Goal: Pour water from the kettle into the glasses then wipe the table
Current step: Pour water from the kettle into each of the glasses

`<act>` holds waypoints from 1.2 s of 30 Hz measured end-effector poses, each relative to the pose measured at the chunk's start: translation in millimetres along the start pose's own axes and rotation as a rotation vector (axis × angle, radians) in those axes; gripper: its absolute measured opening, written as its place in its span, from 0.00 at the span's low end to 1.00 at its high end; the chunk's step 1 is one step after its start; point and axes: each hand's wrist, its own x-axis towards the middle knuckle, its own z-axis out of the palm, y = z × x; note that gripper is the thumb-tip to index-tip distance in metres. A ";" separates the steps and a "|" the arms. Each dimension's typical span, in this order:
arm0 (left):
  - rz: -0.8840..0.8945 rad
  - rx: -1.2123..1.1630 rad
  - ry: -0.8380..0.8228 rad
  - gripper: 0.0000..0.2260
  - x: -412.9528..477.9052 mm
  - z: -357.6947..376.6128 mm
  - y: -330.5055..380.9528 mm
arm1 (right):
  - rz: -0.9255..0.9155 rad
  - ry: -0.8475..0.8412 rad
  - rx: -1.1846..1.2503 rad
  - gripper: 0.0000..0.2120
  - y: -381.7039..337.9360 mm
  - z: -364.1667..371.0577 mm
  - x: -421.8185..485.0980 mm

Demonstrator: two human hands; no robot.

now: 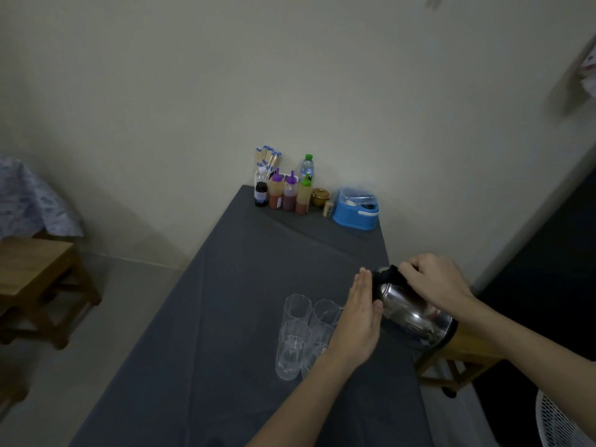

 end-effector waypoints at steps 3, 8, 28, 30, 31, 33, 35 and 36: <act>0.002 -0.002 0.004 0.25 -0.2 0.2 0.0 | -0.003 -0.009 0.002 0.22 -1.5 -0.7 0.3; 0.005 0.005 0.009 0.25 0.5 0.5 -2.0 | -0.010 -0.005 -0.012 0.22 -2.1 -1.0 1.8; 0.017 0.054 -0.016 0.25 -1.9 0.6 -2.5 | 0.068 0.013 0.058 0.22 3.7 5.1 -7.9; 0.027 0.070 -0.033 0.25 -2.3 0.8 -2.1 | 0.093 0.021 0.090 0.22 5.5 6.4 -13.2; 0.031 0.079 -0.042 0.25 -2.1 0.4 -1.3 | 0.113 0.024 0.116 0.22 8.1 7.6 -15.5; 0.040 0.107 -0.069 0.25 -0.8 -0.9 0.5 | 0.153 0.037 0.199 0.21 14.6 11.1 -20.2; 0.054 0.155 -0.103 0.26 1.7 -2.3 0.7 | 0.208 0.052 0.283 0.21 21.8 16.8 -25.7; 0.062 0.178 -0.120 0.26 2.9 -3.1 0.3 | 0.237 0.062 0.312 0.21 23.9 19.1 -29.2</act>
